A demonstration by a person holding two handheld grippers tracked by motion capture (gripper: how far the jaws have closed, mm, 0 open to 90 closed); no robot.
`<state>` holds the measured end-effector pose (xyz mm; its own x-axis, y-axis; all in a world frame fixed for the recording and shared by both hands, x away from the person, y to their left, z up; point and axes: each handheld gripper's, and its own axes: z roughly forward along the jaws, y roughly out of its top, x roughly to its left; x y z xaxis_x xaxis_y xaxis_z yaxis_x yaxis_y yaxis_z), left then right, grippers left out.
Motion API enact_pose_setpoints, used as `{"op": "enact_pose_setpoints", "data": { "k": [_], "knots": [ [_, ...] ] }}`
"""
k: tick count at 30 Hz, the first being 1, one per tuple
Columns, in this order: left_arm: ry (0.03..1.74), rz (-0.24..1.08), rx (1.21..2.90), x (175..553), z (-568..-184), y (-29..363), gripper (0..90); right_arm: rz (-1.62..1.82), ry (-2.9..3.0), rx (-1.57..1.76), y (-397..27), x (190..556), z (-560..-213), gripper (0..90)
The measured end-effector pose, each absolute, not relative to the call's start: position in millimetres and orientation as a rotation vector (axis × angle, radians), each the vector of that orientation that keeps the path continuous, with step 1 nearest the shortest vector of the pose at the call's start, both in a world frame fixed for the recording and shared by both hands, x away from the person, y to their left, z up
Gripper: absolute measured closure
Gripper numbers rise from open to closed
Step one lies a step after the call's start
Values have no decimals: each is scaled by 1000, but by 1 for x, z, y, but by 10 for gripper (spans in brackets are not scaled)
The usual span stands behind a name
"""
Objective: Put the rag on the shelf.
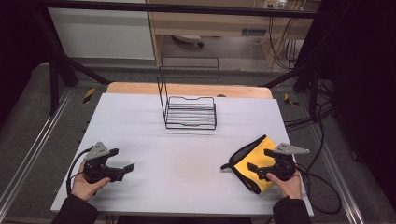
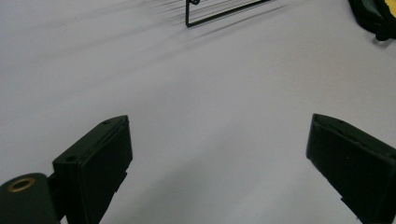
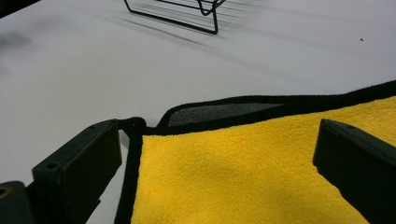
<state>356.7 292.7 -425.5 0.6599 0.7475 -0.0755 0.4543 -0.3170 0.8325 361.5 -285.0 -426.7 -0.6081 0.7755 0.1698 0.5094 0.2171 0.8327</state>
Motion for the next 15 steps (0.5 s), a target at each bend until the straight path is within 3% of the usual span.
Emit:
{"op": "enact_pose_setpoints", "data": {
  "k": [15],
  "knots": [
    [947,413,1965,356,-426,294,67,1264,2243,1197,-268,360,-422,48]
  ]
}}
